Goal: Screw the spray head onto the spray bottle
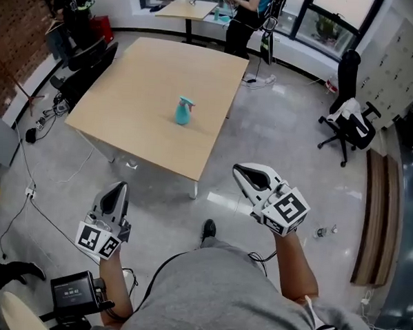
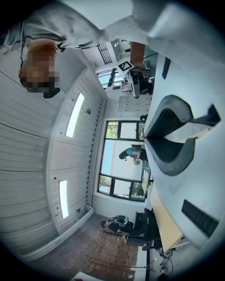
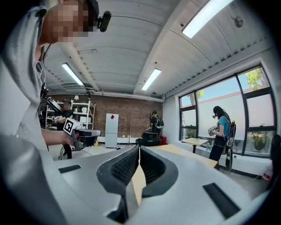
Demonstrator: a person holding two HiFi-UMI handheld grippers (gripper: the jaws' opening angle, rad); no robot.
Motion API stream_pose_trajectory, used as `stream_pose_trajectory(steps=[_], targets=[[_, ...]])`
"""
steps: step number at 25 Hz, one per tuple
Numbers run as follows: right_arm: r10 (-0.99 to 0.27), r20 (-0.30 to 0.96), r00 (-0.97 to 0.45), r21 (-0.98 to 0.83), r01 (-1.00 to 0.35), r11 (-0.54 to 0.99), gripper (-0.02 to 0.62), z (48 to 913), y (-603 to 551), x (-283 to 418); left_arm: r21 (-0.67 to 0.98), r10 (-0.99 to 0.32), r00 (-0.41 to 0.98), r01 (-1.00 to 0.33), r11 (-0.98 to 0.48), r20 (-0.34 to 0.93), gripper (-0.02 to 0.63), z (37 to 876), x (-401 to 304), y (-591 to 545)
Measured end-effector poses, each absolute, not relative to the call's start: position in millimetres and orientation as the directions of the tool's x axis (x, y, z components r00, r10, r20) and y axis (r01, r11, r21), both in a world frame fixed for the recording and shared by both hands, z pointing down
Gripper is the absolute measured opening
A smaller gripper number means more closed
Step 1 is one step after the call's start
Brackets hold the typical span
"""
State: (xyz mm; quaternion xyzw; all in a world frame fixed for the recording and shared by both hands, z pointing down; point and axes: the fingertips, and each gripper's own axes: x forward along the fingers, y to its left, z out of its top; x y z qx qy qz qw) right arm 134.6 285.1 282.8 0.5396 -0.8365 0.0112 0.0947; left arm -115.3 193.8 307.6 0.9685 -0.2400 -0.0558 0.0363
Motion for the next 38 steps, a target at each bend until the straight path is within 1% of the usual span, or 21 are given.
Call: stream_pose_trajectory(steps=[6, 11, 14, 18, 21, 25, 26, 27, 28, 29, 30, 32, 35, 38], targets=[[-0.862, 0.176, -0.475, 0.100, -0.863, 0.496, 0.008, 277.7, 191.2, 175.9, 0.100, -0.502, 0.859, -0.493, -0.864, -0.103, 0.005, 301.7, -59.6, 119.3], [-0.843, 0.149, -0.518, 0.068, -0.845, 0.531, 0.008, 277.8, 137.1, 184.1, 0.109, -0.486, 0.872, -0.479, -0.871, -0.053, 0.005, 315.3, -28.9, 78.8], [-0.837, 0.176, -0.517, 0.041, -0.846, 0.531, 0.007, 289.1, 105.0, 190.5, 0.124, -0.472, 0.881, -0.464, -0.877, -0.042, 0.005, 323.3, -13.4, 37.9], [-0.839, 0.223, -0.496, 0.012, -0.860, 0.511, 0.008, 302.0, 60.7, 198.9, 0.139, -0.394, 0.919, -0.389, -0.911, -0.008, 0.005, 343.3, 17.4, -16.7], [-0.830, 0.275, -0.485, -0.004, -0.864, 0.503, 0.008, 317.2, 37.3, 191.0, 0.177, -0.329, 0.944, -0.324, -0.929, 0.005, 0.006, 365.1, 30.3, -49.7], [-0.809, 0.384, -0.445, 0.032, -0.869, 0.493, 0.009, 346.2, 2.8, 189.7, 0.204, -0.177, 0.984, -0.176, -0.963, 0.010, 0.006, 409.9, 72.4, -78.0], [-0.800, 0.416, -0.434, 0.025, -0.873, 0.487, 0.018, 357.6, -11.4, 190.3, 0.194, -0.138, 0.990, -0.140, -0.971, 0.025, 0.008, 426.9, 86.3, -87.0], [-0.784, 0.452, -0.426, 0.012, -0.875, 0.483, 0.067, 371.5, -25.6, 188.9, 0.176, -0.101, 0.994, -0.108, -0.979, 0.049, 0.027, 445.9, 99.0, -95.1], [-0.761, 0.492, -0.423, 0.000, -0.874, 0.486, 0.160, 387.2, -38.3, 184.9, 0.155, -0.068, 0.995, -0.080, -0.985, 0.079, 0.111, 466.4, 109.3, -101.1], [-0.735, 0.533, -0.420, -0.001, -0.869, 0.496, 0.189, 403.5, -49.1, 179.0, 0.139, -0.044, 0.993, -0.059, -0.989, 0.108, 0.196, 487.1, 117.0, -105.4], [-0.707, 0.573, -0.415, 0.011, -0.859, 0.512, 0.189, 420.1, -58.5, 172.8, 0.128, -0.028, 0.991, -0.045, -0.991, 0.132, 0.245, 506.6, 123.0, -109.5], [-0.650, 0.652, -0.390, 0.051, -0.832, 0.552, 0.189, 455.8, -78.1, 166.6, 0.116, -0.013, 0.987, -0.032, -0.993, 0.159, 0.315, 541.4, 137.9, -121.6], [-0.555, 0.770, -0.314, 0.110, -0.791, 0.601, 0.189, 521.7, -105.5, 178.6, 0.107, 0.028, 0.979, 0.006, -0.994, 0.204, 0.375, 598.0, 172.2, -136.4], [-0.471, 0.848, -0.243, 0.138, -0.756, 0.640, 0.189, 567.4, -109.4, 183.7, 0.082, 0.103, 0.961, 0.084, -0.993, 0.257, 0.421, 636.3, 193.0, -121.9]])
